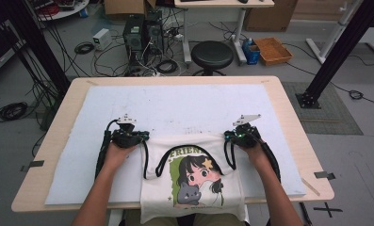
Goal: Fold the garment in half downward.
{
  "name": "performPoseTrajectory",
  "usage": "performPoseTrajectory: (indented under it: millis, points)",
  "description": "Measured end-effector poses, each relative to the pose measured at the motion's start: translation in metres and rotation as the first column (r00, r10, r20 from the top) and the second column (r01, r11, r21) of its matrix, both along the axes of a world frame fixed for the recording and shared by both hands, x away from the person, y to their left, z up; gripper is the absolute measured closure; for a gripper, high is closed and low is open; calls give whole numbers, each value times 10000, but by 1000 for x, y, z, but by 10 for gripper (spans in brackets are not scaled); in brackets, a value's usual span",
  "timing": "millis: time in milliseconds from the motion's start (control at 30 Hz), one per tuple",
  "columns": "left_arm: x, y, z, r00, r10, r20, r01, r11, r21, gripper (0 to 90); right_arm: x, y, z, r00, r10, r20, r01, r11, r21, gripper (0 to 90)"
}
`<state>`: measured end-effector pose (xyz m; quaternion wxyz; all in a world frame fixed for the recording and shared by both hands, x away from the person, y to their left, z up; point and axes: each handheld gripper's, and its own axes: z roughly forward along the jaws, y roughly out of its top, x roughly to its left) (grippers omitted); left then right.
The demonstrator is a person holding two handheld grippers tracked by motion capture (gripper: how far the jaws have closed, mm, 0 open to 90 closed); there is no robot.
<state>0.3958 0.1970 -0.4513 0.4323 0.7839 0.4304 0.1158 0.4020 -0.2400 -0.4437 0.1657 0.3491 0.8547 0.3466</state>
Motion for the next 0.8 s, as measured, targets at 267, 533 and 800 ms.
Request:
performPoseTrajectory:
  millis: [267,533,800]
  points:
    - [2,7,8,9930,1003,625,-850,9737,-2112,863,-1,-18,6,9923,-1027,689,993,9938,505,858]
    - [9,11,4,9758,1912,1063,-1379,9147,-3798,863,15,-28,20,9712,-1792,1571,1662,9817,927,857]
    - [-4,9,14,9896,780,1206,-238,9170,-3981,862,-8,-35,24,9818,-959,1637,713,9861,1501,854]
